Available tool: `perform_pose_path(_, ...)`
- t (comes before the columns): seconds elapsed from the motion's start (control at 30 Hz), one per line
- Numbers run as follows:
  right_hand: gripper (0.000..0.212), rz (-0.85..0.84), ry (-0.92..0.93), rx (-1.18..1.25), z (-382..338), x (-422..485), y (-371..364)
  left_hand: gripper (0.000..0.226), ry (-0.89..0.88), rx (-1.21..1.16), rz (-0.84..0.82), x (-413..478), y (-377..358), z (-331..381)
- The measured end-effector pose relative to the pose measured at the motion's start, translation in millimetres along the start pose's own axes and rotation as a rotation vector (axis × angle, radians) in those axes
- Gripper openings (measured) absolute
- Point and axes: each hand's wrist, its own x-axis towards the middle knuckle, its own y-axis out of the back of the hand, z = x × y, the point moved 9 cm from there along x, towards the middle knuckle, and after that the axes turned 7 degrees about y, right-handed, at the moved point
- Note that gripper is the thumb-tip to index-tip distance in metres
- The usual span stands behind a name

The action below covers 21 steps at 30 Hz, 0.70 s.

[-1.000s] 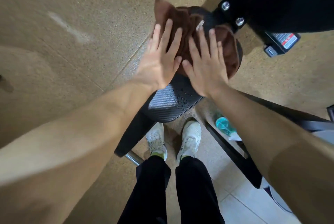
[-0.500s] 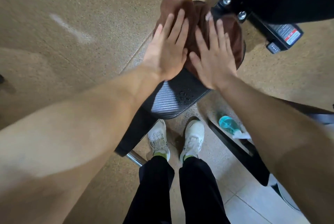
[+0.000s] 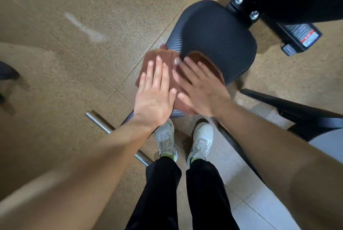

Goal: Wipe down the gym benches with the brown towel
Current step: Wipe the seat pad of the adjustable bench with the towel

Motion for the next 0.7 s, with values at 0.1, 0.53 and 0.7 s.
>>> perform_pose_path(0.1, 0.067, 0.007, -0.155, -0.039, 64, 8, 12, 0.071, 0.012, -0.017, 0.066, 47, 17, 32)
perform_pose_path(0.53, 0.067, 0.028, -0.426, 0.139, -19, -30, -10, 0.067, -0.076, 0.045, 0.075, -23, -5, 8)
perform_pose_path(0.7, 0.062, 0.069, -0.207, 0.21, -113, -21, -18, 0.063, 0.028, -0.077, 0.001, -95, -27, -49)
